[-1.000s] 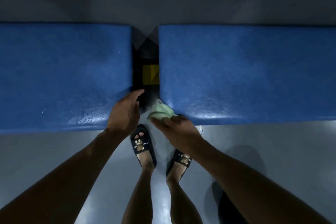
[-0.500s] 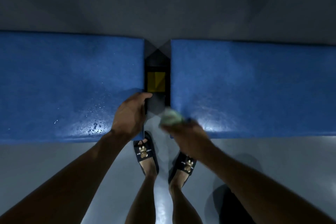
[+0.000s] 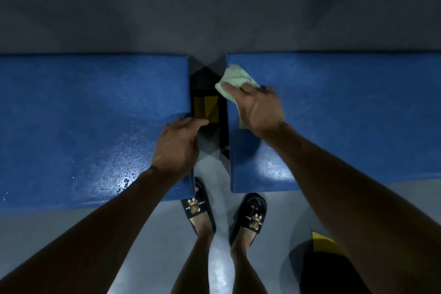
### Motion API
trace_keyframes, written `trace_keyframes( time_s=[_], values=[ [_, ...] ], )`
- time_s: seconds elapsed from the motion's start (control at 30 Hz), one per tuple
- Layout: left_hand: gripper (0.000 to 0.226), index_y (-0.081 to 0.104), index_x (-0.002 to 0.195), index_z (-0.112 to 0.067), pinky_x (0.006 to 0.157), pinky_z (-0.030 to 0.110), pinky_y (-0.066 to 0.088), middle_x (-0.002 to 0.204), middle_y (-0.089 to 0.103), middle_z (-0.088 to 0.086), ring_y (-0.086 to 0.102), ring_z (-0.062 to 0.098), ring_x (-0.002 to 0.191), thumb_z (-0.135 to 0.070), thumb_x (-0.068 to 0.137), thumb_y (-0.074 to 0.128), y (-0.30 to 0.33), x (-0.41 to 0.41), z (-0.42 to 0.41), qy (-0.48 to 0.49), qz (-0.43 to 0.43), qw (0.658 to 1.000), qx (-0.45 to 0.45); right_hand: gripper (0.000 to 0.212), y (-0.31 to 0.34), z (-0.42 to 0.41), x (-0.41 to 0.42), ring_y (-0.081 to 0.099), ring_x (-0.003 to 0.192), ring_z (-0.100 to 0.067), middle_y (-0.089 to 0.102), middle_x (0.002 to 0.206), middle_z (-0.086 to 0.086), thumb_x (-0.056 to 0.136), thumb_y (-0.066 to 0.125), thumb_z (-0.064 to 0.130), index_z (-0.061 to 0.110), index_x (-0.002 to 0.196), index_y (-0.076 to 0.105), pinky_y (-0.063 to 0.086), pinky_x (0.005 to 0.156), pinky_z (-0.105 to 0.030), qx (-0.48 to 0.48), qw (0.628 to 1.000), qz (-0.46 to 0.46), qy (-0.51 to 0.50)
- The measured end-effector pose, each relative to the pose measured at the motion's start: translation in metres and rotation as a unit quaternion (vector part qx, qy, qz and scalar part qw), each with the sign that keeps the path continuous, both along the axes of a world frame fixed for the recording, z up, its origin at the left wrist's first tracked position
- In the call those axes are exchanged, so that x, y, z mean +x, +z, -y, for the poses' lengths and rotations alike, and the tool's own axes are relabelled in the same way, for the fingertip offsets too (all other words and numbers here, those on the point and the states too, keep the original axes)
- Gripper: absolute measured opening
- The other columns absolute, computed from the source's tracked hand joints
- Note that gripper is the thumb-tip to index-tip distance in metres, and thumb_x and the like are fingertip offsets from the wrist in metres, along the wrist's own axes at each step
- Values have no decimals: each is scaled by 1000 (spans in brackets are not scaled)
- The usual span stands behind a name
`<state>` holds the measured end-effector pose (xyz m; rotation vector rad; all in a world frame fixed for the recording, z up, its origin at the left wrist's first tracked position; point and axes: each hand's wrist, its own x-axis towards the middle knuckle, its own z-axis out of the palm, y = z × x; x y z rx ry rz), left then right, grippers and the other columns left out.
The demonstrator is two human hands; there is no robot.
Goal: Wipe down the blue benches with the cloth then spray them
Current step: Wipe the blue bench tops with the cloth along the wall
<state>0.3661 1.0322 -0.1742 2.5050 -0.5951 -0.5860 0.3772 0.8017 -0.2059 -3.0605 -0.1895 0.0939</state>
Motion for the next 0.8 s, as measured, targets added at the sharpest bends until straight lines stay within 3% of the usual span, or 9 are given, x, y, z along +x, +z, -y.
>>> trace_keyframes(
  time_s=[0.07, 0.13, 0.27, 0.4, 0.57, 0.63, 0.7, 0.8],
  values=[
    [49, 63, 127, -18, 88, 42, 43, 117, 69, 9, 61, 34, 105, -10, 82, 45, 1, 6, 4, -15, 17, 1000, 17, 64, 0, -18, -29, 62, 67, -30, 68, 100, -7, 78, 64, 14, 27, 141, 55, 46, 71, -37, 24, 999, 19, -33],
    [51, 63, 127, -19, 90, 41, 39, 120, 69, 8, 60, 32, 108, -11, 81, 44, 4, 12, 8, -12, 31, 999, 43, 55, 2, -35, -83, 58, 70, -30, 65, 101, -7, 90, 49, 17, 24, 144, 51, 45, 74, -40, 27, 1000, 8, 10],
    [55, 63, 128, -22, 92, 39, 36, 122, 69, 6, 58, 30, 112, -11, 78, 42, 5, 22, 12, 0, 32, 998, 51, 61, 1, -33, -135, 63, 74, -30, 67, 97, -5, 83, 46, 14, 25, 143, 52, 51, 81, -42, 35, 996, -40, 67],
    [56, 61, 131, -24, 95, 37, 33, 126, 67, 4, 56, 27, 116, -11, 81, 39, 3, 28, 11, -1, 32, 998, 55, 60, -13, -18, -80, 65, 82, -28, 70, 108, -5, 84, 45, 18, 28, 143, 52, 51, 82, -42, 14, 996, 24, 81],
    [49, 65, 124, -21, 91, 38, 37, 120, 70, 5, 60, 31, 111, -9, 81, 45, 4, 30, 4, 5, 45, 998, 37, 52, -13, -14, 49, 73, 76, -27, 74, 105, -3, 79, 49, 22, 33, 128, 65, 50, 71, -34, -4, 999, 7, -45],
    [46, 65, 122, -20, 91, 39, 40, 119, 70, 6, 61, 31, 110, -10, 83, 45, 6, 29, 4, 8, 47, 998, 37, 49, -9, -15, 69, 73, 90, -26, 71, 117, 0, 84, 55, 25, 37, 131, 61, 48, 79, -37, 12, 996, -16, -82],
    [44, 65, 123, -21, 91, 39, 38, 119, 70, 5, 60, 30, 110, -12, 85, 44, 7, 27, 5, 1, 45, 998, 40, 54, -14, 1, 60, 72, 83, -26, 71, 117, 2, 83, 59, 26, 39, 135, 57, 50, 74, -36, 18, 996, -7, -83],
    [45, 65, 124, -20, 91, 38, 36, 119, 70, 5, 59, 30, 111, -11, 84, 45, 6, 24, 7, 4, 47, 998, 33, 61, -7, 52, 31, 67, 106, -27, 51, 149, 6, 91, 43, 34, 45, 151, 32, 53, 86, -41, 24, 989, -37, -140]
  ],
)
